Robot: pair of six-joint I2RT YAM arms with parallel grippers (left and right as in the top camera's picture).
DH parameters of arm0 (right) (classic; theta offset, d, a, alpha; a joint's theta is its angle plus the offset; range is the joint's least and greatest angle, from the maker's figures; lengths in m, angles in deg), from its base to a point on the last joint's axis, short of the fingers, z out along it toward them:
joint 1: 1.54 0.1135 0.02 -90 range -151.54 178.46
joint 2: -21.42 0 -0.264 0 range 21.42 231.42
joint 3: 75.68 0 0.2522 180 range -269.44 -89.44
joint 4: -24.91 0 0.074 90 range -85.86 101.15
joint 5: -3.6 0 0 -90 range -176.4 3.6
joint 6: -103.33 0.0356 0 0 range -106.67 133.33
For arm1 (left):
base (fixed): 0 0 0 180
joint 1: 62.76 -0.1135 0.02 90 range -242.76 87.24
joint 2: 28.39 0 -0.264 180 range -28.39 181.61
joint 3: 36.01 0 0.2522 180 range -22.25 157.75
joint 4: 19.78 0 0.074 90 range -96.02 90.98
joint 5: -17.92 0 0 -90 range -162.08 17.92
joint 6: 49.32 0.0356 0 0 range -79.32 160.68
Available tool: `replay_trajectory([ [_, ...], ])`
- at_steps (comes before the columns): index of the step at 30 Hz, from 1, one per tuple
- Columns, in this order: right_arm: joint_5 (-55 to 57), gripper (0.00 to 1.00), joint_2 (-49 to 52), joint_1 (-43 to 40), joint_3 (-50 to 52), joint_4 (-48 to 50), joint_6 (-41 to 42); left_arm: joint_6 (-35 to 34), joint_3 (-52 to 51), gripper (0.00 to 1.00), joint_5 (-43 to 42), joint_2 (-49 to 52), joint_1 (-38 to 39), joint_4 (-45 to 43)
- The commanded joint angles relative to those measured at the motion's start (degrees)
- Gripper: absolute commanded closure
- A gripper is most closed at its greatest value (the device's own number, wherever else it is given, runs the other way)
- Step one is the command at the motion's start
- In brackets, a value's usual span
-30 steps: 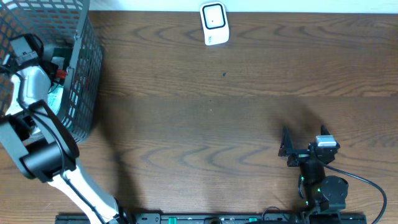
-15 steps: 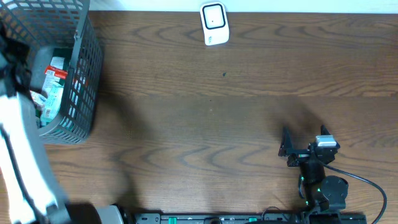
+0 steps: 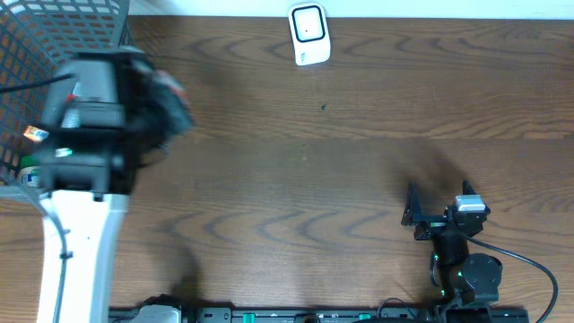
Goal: Scan the item barcode
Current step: 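Carry the pack out and set it upright on the table center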
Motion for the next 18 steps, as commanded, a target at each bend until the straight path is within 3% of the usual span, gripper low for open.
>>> replay_trajectory([
  [1,0.00,0.01,-0.31,-0.20,0.07,-0.22,-0.28,2.32,-4.48,0.76,6.97,2.84,8.09,-0.02],
  [5,0.00,0.01,-0.31,-0.20,0.07,-0.22,-0.28,-0.09,-9.46,0.76,11.85,6.34,14.38,-2.95],
  [11,0.00,0.01,-0.31,-0.20,0.07,-0.22,-0.28,-4.63,-15.10,0.76,11.69,13.33,19.98,-9.20],
  [18,0.00,0.01,-0.31,-0.20,0.04,-0.22,-0.28,-4.55,-17.11,0.76,12.13,22.97,24.68,-18.38],
])
